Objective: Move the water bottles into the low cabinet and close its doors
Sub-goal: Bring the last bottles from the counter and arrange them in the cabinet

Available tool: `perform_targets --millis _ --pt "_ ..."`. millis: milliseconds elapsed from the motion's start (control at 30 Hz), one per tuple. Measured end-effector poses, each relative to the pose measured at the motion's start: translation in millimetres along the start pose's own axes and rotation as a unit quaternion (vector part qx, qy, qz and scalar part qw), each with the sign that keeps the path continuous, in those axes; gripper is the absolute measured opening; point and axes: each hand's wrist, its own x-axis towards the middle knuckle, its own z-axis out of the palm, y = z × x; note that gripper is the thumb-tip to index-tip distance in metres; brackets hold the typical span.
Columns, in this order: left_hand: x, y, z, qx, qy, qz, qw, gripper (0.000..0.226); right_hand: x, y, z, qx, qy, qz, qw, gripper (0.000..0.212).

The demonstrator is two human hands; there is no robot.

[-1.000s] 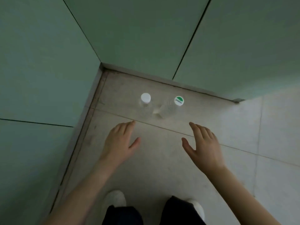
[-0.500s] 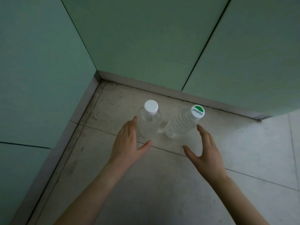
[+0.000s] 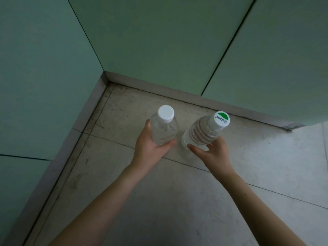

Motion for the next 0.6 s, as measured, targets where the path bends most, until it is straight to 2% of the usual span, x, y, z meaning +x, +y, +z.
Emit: perform_targets --millis 133,300,433,600 --pt "-1.8 -1.1 2.1 -0.008 0.005 0.004 1.000 0.072 -0.9 1.8 4.6 0.017 0.022 -0.003 1.000 0.064" --pt "-4.8 0.9 1.2 0.007 0.033 0.000 0.999 0.065 -4.3 0.7 9.0 0.012 0.047 0.006 0.999 0.060" --pt "-36.5 12.0 -5.3 0.010 0.032 -0.064 0.997 0.055 -35.6 -8.9 11.1 0.033 0.060 0.056 0.996 0.056" --pt "-103.2 32.1 -30.2 0.037 -0.012 -0.168 0.985 0.053 -99.3 -30.0 5.7 0.060 0.047 0.115 0.990 0.052"
